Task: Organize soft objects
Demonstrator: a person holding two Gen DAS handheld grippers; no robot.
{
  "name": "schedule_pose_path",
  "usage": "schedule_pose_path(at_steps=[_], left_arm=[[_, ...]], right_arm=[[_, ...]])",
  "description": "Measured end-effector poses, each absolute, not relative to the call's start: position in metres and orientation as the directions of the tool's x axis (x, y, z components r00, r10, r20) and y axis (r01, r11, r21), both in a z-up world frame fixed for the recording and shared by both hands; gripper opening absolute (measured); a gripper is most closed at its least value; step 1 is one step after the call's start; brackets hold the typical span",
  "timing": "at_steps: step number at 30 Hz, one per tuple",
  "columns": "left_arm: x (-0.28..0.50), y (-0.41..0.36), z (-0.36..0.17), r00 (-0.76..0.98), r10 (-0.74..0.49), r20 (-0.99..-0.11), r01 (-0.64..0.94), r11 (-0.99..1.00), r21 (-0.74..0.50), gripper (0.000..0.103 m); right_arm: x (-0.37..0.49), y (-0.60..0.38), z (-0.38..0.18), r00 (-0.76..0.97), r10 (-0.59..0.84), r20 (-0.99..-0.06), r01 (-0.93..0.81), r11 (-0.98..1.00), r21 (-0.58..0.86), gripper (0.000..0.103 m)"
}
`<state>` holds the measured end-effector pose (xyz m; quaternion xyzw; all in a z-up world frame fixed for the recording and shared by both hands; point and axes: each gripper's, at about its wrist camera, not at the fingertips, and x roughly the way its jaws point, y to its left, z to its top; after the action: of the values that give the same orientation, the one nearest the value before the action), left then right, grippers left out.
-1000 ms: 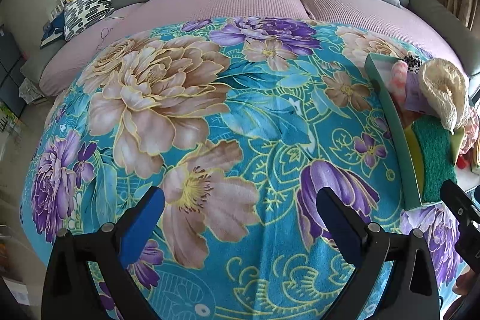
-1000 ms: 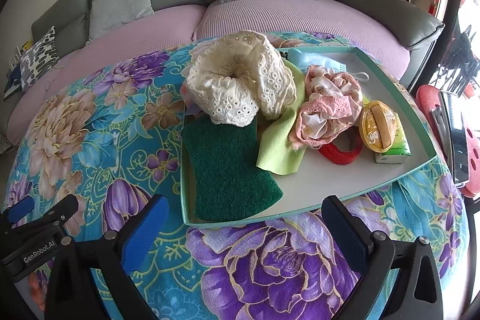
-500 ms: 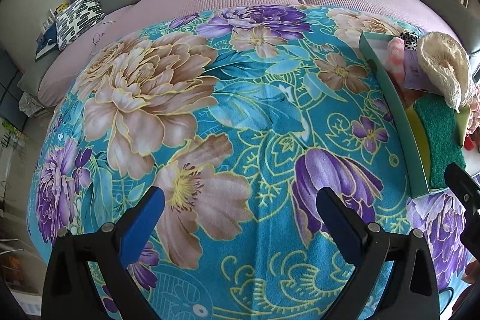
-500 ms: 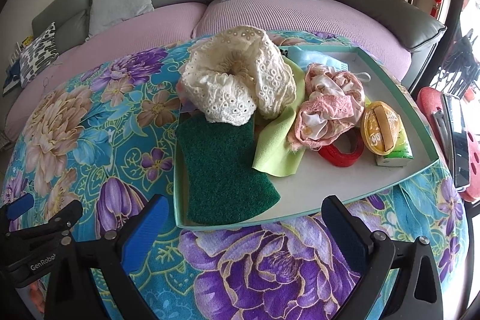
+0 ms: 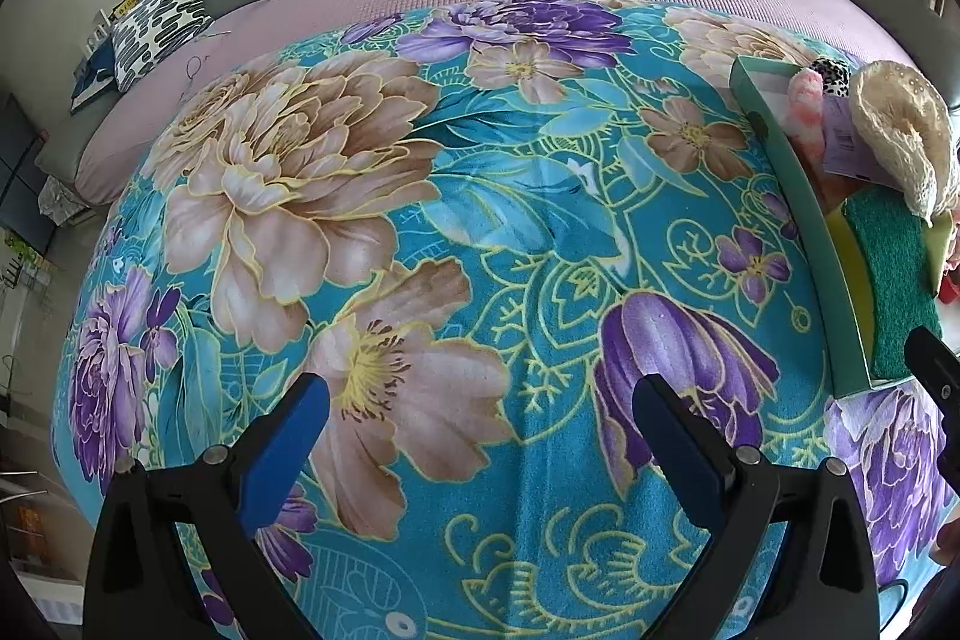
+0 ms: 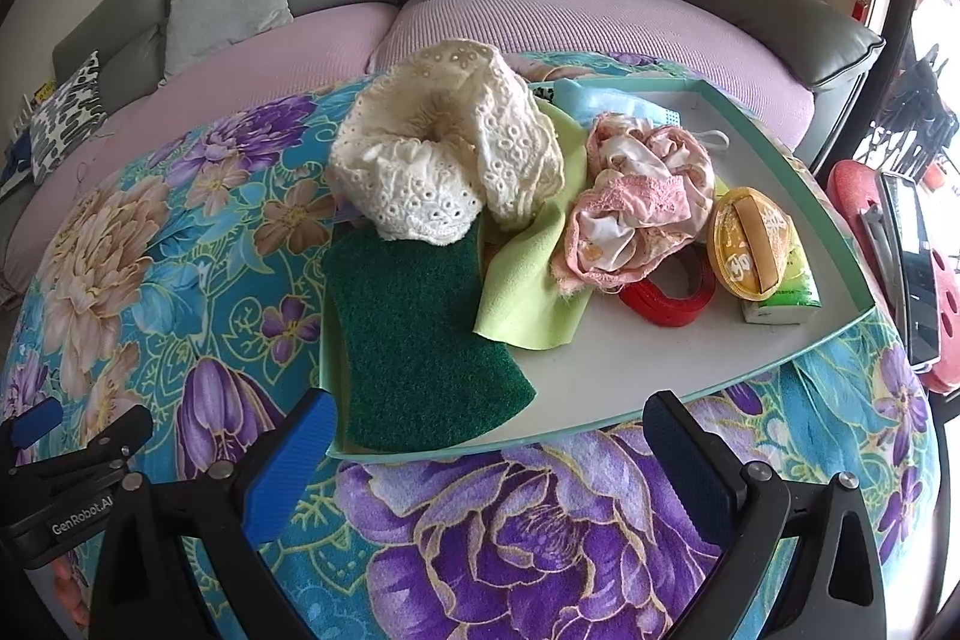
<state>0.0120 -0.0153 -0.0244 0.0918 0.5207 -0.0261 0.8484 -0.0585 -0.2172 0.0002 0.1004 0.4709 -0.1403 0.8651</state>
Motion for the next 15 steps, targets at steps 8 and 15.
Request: schedule_pose_path(at_steps=[8,15], left_arm=[[0.0121,-0.0157,-0.0246,0.455,0.053,-0.889,0.14,0.982,0.13,0.101],[0.0126,-0.0155,-0.0252,0.451,0.057,-0.89,0.137,0.982,0.132,0.101]], right_arm=[[-0.0549,-0.2144,-0.0031,0.51,-0.147,-0.848,0.331,0.943,0.035,0.103],[-0.0533,-0.2149,-0.006,0.504,-0.149,-0.851,0.335,0.941,0.034,0.103]])
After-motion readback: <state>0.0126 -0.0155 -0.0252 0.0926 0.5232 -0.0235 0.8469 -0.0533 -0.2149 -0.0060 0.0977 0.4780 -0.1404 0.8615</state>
